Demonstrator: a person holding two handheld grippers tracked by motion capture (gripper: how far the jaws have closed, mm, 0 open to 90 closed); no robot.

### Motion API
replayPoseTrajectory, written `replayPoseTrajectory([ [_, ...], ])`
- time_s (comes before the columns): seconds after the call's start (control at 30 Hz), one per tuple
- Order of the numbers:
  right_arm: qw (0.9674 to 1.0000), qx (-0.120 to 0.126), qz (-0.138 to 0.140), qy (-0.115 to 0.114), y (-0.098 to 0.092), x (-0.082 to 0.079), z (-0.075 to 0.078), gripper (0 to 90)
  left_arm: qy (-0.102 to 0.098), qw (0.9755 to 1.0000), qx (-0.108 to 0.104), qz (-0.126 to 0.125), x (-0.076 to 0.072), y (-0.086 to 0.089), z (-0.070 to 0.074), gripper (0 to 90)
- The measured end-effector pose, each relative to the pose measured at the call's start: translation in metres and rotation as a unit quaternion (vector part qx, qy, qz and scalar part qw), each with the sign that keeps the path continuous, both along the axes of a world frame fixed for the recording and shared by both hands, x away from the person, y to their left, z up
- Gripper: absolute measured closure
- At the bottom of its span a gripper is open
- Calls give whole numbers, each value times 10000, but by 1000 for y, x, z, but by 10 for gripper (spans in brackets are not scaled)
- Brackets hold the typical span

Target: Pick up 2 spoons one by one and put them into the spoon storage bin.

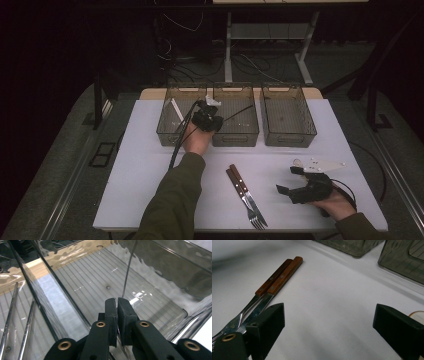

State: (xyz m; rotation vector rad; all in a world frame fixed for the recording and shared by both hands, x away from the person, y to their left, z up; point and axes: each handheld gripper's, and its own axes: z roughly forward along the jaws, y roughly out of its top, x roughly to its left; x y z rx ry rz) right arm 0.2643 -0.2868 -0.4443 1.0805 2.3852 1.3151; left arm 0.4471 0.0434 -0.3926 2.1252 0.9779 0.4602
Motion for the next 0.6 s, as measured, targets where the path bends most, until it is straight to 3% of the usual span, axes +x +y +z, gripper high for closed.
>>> replayPoseTrajectory([
  [0.3, 10000, 1, -1, -1, 0, 0, 0, 103, -14, 9996, -252, -107, -2, 2, 4, 678],
  [0.5, 10000, -10, 0, -6, 0, 0, 0, 103, -81, 9983, -484, -308, -8, 4, 13, 599],
  [0.6, 10000, -9, 5, -8, 0, 0, 0, 103, -126, 9977, -476, -473, -13, 6, 19, 566],
])
